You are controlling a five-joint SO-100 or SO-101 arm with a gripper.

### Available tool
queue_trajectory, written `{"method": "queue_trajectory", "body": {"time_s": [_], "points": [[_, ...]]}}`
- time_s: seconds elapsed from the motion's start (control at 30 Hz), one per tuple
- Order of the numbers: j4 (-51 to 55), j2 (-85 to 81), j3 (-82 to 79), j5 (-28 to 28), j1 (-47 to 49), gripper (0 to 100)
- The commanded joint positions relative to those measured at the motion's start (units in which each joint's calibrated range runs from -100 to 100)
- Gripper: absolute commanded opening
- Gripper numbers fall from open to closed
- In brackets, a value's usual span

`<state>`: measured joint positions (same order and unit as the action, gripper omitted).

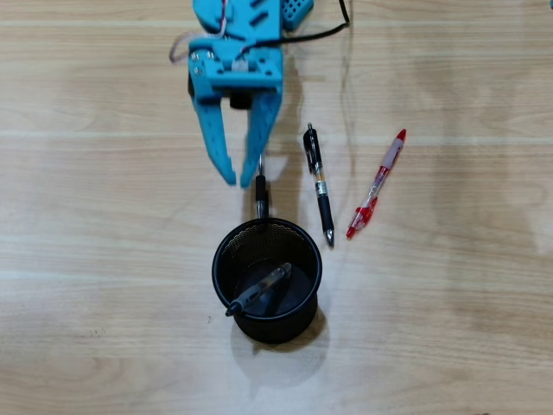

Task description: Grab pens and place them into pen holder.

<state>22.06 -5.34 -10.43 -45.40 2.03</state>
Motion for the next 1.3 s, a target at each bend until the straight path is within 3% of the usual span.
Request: {"method": "queue_trajectory", "body": {"time_s": [0.0, 0.2, 0.6, 1.07, 1.27], "points": [[13.28, -8.31, 1.82, 3.57, -0.26, 2], [24.13, -15.7, -7.82, 4.99, -0.17, 2], [23.7, -29.81, -37.56, 4.53, 1.1, 2], [23.61, -33.34, -40.54, 4.43, 7.09, 2], [23.61, -33.34, -40.81, 1.18, 10.45, 2]]}}
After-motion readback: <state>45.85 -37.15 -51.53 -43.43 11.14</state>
